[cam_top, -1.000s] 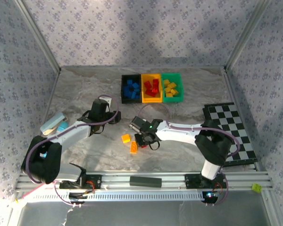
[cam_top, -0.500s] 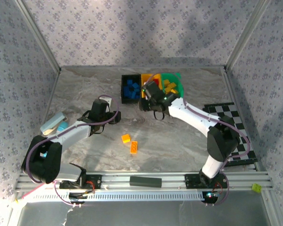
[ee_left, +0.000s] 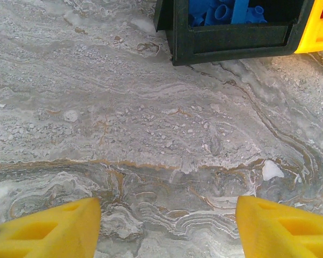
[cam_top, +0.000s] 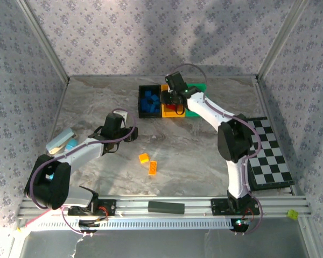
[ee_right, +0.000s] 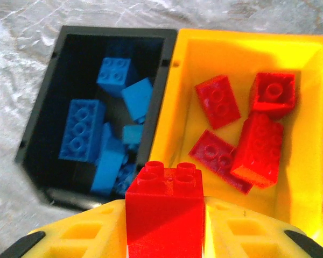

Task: Sort the legos into containers by color
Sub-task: Place the lego in the container.

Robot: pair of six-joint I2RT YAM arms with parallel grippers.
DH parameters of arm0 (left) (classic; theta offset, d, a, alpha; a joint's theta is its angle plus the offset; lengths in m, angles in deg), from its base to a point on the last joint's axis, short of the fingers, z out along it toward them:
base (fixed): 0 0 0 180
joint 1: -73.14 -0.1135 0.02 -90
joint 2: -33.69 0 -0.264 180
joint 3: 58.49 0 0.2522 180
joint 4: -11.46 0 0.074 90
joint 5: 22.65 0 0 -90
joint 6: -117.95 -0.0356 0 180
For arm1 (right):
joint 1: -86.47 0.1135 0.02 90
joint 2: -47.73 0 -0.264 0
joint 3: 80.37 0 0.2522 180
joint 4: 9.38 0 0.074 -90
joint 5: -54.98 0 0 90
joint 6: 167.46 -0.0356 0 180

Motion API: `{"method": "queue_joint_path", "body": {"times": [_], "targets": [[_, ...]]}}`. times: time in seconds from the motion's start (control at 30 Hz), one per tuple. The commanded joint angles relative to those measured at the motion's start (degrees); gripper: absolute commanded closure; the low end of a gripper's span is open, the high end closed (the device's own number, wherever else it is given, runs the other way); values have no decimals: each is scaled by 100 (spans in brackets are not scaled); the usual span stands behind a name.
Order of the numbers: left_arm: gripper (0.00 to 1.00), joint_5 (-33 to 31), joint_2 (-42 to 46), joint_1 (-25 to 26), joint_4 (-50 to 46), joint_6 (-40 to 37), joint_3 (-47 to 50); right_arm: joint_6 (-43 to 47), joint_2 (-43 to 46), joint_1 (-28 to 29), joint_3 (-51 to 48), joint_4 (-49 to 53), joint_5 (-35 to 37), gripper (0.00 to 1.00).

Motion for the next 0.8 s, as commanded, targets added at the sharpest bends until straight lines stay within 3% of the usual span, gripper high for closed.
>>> {"method": "queue_joint_path", "body": {"times": [0.0, 0.17, 0.4, 0.57, 0.77], "targets": [[33, 122, 154, -50, -47, 66, -26, 277, -440, -173, 588, 334, 134, 61], [33, 69, 226, -50, -69, 44, -12, 327, -952, -322, 1175, 611, -63, 58], [33, 43, 185, -47, -50, 53, -7, 301, -505, -253, 585, 328, -73, 49], [33, 36, 140, -52, -45, 53, -13, 310, 394, 95, -609, 8, -93, 49], [33, 20, 173, -52, -3, 61, 28, 75, 1599, 1035, -2415, -73, 270, 49]]}}
